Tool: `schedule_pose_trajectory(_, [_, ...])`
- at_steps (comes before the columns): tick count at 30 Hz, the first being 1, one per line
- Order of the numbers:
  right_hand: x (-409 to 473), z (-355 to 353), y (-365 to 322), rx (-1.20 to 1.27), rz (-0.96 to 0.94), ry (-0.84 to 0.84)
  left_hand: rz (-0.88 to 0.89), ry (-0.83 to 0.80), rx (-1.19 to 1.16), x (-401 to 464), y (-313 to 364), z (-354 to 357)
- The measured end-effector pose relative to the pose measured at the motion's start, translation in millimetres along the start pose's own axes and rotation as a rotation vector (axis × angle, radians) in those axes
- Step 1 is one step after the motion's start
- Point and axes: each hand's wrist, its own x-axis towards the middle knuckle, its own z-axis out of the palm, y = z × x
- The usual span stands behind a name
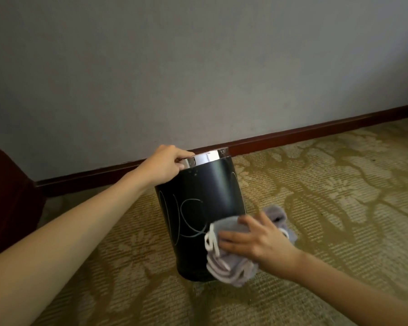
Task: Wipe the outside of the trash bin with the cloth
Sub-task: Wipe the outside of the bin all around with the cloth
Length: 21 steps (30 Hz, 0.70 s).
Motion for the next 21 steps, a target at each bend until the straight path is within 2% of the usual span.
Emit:
schedule_pose_trajectory(4, [-15.1, 9.5, -9.3, 0.005, 0.007, 0.004, 0.035, -0.04, -0.018, -7.2, -4.7, 1.2])
schedule_pose_trajectory(7, [-15.8, 11.3, -8.0, 0.03, 0.047, 0.033, 0.063, 0.008, -0.123, -17.4, -15.3, 5.9])
schedule_pose_trajectory(10, [-17.4, 13.1, -7.9, 0.055, 0.099, 0.051, -0.019, 0.126, 0.04, -23.4, -37.0, 4.8])
schedule_pose_trajectory(12, [-19.9, 13.6, -4.5, 0.058, 0.09, 0.057, -0.025, 0.119, 0.111, -26.4, -51.1, 2.7])
schedule_pose_trajectory(16, [-23.3, 14.3, -1.6, 0.043, 0.046, 0.028, 0.017, 0.182, -0.052, -29.0, -58.0, 5.8])
schedule_pose_trajectory(19, [-24.2, 13.3, 0.4, 0.034, 0.037, 0.049, 0.091, 0.303, 0.055, -30.7, -55.0, 14.0])
schedule_pose_trajectory(21, [-21.1, 10.9, 1.4, 0.014, 0.011, 0.073, 0.159, 0.326, 0.139, -33.5, -51.5, 17.8])
